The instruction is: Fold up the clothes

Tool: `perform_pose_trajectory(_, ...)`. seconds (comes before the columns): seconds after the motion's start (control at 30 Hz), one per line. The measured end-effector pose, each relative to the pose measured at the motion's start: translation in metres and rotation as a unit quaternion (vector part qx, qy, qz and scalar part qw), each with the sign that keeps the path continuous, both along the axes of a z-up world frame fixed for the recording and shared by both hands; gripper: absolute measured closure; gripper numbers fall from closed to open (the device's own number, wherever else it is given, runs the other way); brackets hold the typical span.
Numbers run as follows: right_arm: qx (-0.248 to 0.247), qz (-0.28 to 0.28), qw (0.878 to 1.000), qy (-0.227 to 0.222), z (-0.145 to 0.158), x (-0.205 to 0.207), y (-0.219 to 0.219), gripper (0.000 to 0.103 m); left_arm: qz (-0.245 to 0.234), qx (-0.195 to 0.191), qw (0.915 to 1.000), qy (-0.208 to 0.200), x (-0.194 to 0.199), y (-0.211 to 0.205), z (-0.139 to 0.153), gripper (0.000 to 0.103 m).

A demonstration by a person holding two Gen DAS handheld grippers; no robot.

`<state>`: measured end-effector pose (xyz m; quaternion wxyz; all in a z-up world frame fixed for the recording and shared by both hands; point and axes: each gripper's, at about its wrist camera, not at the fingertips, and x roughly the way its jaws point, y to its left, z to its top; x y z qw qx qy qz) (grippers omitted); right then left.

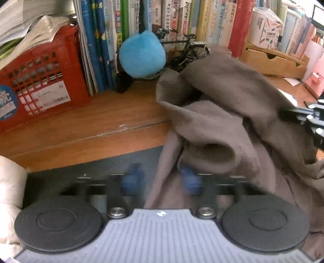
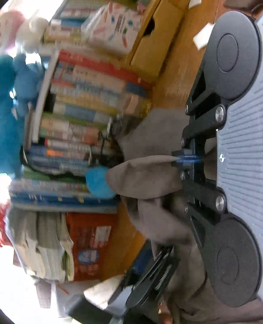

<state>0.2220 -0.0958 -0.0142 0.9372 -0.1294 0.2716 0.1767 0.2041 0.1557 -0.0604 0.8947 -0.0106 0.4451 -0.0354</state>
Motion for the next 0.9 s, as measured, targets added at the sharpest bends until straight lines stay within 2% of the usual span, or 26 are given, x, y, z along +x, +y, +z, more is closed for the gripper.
perform_pose_trajectory(0.1,0.015,-0.049,0.999,-0.015,0.012,-0.007,-0.033,0.099,0.009,-0.014,0.9998,0.015,0.001,0.000,0.003,0.103)
perform_pose_trajectory(0.23,0.006,-0.117,0.992,-0.039,0.029,-0.015,-0.080,0.099,0.003,-0.009,1.0000,0.001,-0.010,-0.003,0.015,0.103)
perform_pose_trajectory(0.3,-0.003,-0.157,0.987,-0.041,0.033,-0.015,-0.103,0.099,0.007,-0.009,0.9998,-0.016,-0.018,0.001,0.027,0.103)
perform_pose_trajectory(0.4,-0.030,-0.233,0.971,-0.041,0.035,-0.014,-0.136,0.099,0.027,0.004,0.9992,-0.030,-0.027,0.013,0.036,0.103)
perform_pose_trajectory(0.43,-0.038,-0.250,0.967,-0.035,0.034,-0.013,-0.144,0.099,0.034,0.014,0.9988,-0.033,-0.029,0.015,0.038,0.103)
perform_pose_trajectory(0.5,-0.055,-0.286,0.956,-0.025,0.028,-0.011,-0.158,0.099,0.057,0.071,0.9954,-0.032,-0.031,0.014,0.038,0.103)
perform_pose_trajectory(0.57,-0.051,-0.295,0.954,-0.015,0.022,-0.012,-0.166,0.097,0.071,0.092,0.9927,-0.032,-0.033,0.015,0.039,0.103)
perform_pose_trajectory(0.67,-0.022,-0.294,0.956,-0.009,0.017,-0.017,-0.172,0.092,0.085,0.069,0.9931,-0.041,-0.042,0.022,0.046,0.100)
perform_pose_trajectory(0.7,-0.002,-0.279,0.960,-0.011,0.018,-0.021,-0.169,0.086,0.086,0.061,0.9934,-0.045,-0.046,0.024,0.050,0.094)
perform_pose_trajectory(0.73,0.026,-0.245,0.969,-0.013,0.020,-0.027,-0.165,0.081,0.090,0.057,0.9932,-0.047,-0.050,0.025,0.055,0.082)
perform_pose_trajectory(0.77,0.046,-0.211,0.976,-0.014,0.022,-0.032,-0.157,0.066,0.091,0.055,0.9929,-0.055,-0.055,0.026,0.061,0.071)
perform_pose_trajectory(0.8,0.064,-0.178,0.982,-0.014,0.024,-0.037,-0.149,0.048,0.091,0.051,0.9925,-0.063,-0.061,0.026,0.066,0.052)
perform_pose_trajectory(0.83,0.075,-0.140,0.987,-0.018,0.026,-0.043,-0.138,0.042,0.091,0.043,0.9920,-0.077,-0.067,0.027,0.073,0.038)
perform_pose_trajectory(0.87,0.084,-0.105,0.991,-0.020,0.027,-0.050,-0.127,0.033,0.087,0.031,0.9918,-0.089,-0.073,0.027,0.079,0.030)
perform_pose_trajectory(0.9,0.093,-0.070,0.993,-0.022,0.027,-0.057,-0.116,0.026,0.071,0.009,0.9930,-0.094,-0.078,0.024,0.083,0.018)
